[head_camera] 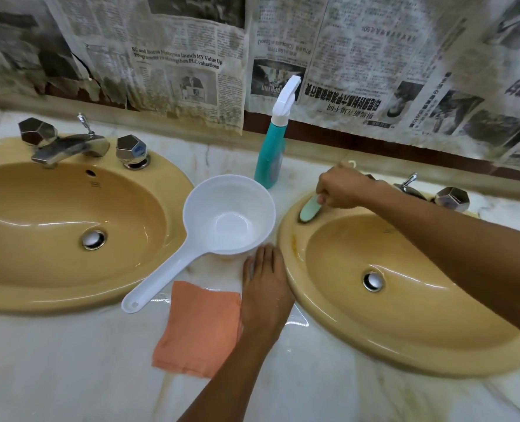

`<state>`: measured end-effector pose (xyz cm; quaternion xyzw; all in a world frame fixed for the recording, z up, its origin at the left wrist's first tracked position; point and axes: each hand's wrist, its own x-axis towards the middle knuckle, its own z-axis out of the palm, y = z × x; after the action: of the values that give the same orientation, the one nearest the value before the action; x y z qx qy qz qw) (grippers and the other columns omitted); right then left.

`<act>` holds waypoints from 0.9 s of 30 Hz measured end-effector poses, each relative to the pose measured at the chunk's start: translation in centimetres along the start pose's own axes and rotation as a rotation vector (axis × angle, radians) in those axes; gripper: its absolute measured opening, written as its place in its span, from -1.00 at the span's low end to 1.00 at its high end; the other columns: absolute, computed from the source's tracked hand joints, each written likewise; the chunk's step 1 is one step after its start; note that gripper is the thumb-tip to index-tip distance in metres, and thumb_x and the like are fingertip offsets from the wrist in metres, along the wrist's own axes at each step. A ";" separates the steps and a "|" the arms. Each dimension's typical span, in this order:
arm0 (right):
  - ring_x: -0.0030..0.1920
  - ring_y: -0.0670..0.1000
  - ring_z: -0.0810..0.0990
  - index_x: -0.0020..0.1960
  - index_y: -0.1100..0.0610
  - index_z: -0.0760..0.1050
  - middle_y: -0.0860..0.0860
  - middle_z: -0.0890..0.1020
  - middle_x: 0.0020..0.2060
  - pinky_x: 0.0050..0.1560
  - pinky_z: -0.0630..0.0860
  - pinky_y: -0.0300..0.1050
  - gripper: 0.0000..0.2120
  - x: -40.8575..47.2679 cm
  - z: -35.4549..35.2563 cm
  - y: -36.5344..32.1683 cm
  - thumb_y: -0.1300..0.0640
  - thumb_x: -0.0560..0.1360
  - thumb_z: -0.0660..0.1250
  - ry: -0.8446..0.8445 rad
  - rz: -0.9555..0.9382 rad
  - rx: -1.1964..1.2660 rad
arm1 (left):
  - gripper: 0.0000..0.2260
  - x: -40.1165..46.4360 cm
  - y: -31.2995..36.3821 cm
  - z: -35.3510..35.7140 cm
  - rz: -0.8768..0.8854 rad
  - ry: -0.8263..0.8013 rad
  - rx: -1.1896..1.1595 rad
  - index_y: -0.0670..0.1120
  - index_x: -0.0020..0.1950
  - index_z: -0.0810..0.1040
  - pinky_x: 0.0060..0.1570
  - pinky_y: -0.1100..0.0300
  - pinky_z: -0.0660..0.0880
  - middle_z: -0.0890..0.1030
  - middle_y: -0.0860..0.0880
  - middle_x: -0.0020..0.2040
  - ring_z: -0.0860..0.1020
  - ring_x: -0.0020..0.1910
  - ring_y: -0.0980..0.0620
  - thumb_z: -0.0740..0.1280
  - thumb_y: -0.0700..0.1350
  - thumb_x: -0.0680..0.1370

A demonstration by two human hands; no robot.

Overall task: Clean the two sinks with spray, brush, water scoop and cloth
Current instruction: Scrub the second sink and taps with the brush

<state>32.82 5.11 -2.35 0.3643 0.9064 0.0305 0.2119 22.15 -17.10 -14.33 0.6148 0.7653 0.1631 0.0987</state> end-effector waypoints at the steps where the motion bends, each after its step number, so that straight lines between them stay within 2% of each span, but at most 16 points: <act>1: -0.14 0.05 0.53 -0.21 0.06 0.55 -0.04 0.57 -0.30 0.06 0.22 -0.04 -0.81 -0.1 0.1 0.0 0.07 0.55 0.27 0.029 0.027 -0.010 | -0.50 0.0 0.0 0.1 0.000 0.001 0.005 -0.22 0.29 0.50 0.32 -0.07 0.43 0.59 -0.18 0.24 0.54 0.27 -0.12 0.05 -0.20 0.41; 3: -0.13 0.05 0.51 -0.20 0.04 0.51 -0.03 0.57 -0.26 0.09 0.24 -0.03 -0.83 -0.4 0.5 -1.8 0.05 0.54 0.26 0.017 -0.034 -0.056 | -0.51 0.0 0.0 0.1 0.000 -0.004 0.008 -0.22 0.30 0.50 0.33 -0.07 0.42 0.59 -0.18 0.24 0.53 0.28 -0.11 0.05 -0.20 0.41; 6: -0.16 0.01 0.42 -0.13 0.00 0.49 -0.05 0.50 -0.25 0.10 0.24 -0.06 -0.88 -0.7 0.3 -4.3 0.02 0.57 0.26 -0.051 -0.271 -0.172 | -0.50 0.0 -0.1 0.2 0.009 0.000 0.010 -0.23 0.31 0.50 0.34 -0.07 0.42 0.58 -0.19 0.26 0.53 0.28 -0.12 0.05 -0.17 0.43; 10: -0.09 0.02 0.47 0.06 0.05 0.58 -0.01 0.63 -0.08 0.15 0.25 -0.06 -0.85 0.3 -1.4 -3.2 0.05 0.57 0.29 -0.040 -0.155 -0.191 | -0.51 -0.1 0.0 0.1 0.008 0.014 0.010 -0.22 0.29 0.51 0.33 -0.08 0.43 0.59 -0.18 0.24 0.54 0.28 -0.12 0.04 -0.15 0.43; 11: -0.09 0.02 0.49 0.05 0.06 0.58 -0.01 0.61 -0.11 0.14 0.24 -0.06 -0.86 0.3 -1.5 -3.8 0.05 0.57 0.29 -0.054 -0.156 -0.201 | -0.51 -0.1 0.0 0.1 0.006 0.015 0.009 -0.22 0.29 0.51 0.33 -0.08 0.43 0.59 -0.18 0.24 0.54 0.28 -0.12 0.03 -0.15 0.44; 13: -0.11 0.02 0.50 0.03 0.05 0.58 0.00 0.58 -0.17 0.11 0.23 -0.08 -0.88 -0.2 -1.0 -5.5 0.08 0.56 0.29 -0.078 -0.276 -0.307 | -0.50 0.0 0.0 0.1 0.012 0.010 0.013 -0.21 0.30 0.51 0.33 -0.08 0.43 0.59 -0.18 0.25 0.54 0.28 -0.12 0.03 -0.13 0.44; 15: -0.09 0.04 0.52 0.06 0.06 0.59 0.01 0.61 -0.13 0.13 0.24 -0.08 -0.84 -0.9 -1.0 -6.7 0.12 0.55 0.27 -0.127 -0.381 -0.389 | -0.50 0.0 -0.2 0.2 0.016 0.005 0.026 -0.20 0.32 0.50 0.34 -0.07 0.42 0.58 -0.17 0.26 0.53 0.29 -0.11 0.05 -0.13 0.44; 18: -0.13 0.01 0.43 0.10 0.07 0.58 -0.03 0.52 -0.16 0.20 0.31 -0.07 -0.84 -0.3 -2.0 -5.5 0.06 0.57 0.30 -0.112 -0.284 -0.293 | -0.51 -0.1 -0.1 0.4 0.009 0.016 0.021 -0.22 0.31 0.49 0.36 -0.06 0.40 0.57 -0.18 0.26 0.52 0.30 -0.11 0.06 -0.18 0.43; 20: -0.10 0.03 0.46 0.08 0.07 0.59 -0.03 0.59 -0.12 0.25 0.34 -0.02 -0.84 0.1 -1.8 -4.7 0.04 0.56 0.32 -0.093 -0.189 -0.167 | -0.51 -0.1 0.0 0.3 0.007 0.024 0.019 -0.23 0.30 0.50 0.35 -0.08 0.41 0.58 -0.19 0.25 0.52 0.29 -0.12 0.05 -0.19 0.43; 23: -0.17 0.03 0.40 0.03 0.07 0.58 -0.03 0.51 -0.20 0.20 0.31 -0.05 -0.87 -1.0 -0.8 -5.9 0.08 0.55 0.30 -0.148 -0.285 -0.279 | -0.50 0.0 0.1 0.3 0.003 0.028 0.007 -0.22 0.31 0.49 0.34 -0.08 0.41 0.57 -0.18 0.25 0.53 0.28 -0.13 0.03 -0.17 0.43; 25: -0.17 0.04 0.42 -0.01 0.05 0.58 -0.01 0.54 -0.19 0.15 0.26 -0.06 -0.89 -2.2 -0.4 -6.8 0.11 0.54 0.28 -0.185 -0.365 -0.361 | -0.51 0.0 -0.1 0.2 0.011 0.012 0.008 -0.20 0.32 0.47 0.35 -0.06 0.38 0.56 -0.17 0.26 0.51 0.29 -0.12 0.04 -0.16 0.44; 27: -0.16 0.04 0.41 -0.09 0.01 0.52 0.00 0.54 -0.17 0.15 0.26 -0.06 -0.92 -2.1 -0.9 -6.4 0.08 0.56 0.27 -0.147 -0.308 -0.329 | -0.52 -0.1 -0.1 0.2 0.007 0.020 0.011 -0.20 0.32 0.47 0.35 -0.05 0.38 0.55 -0.17 0.26 0.51 0.28 -0.12 0.03 -0.14 0.46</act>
<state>29.64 -0.87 -2.08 0.1836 0.9162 0.1187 0.3359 22.19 -17.13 -14.56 0.6163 0.7649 0.1657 0.0871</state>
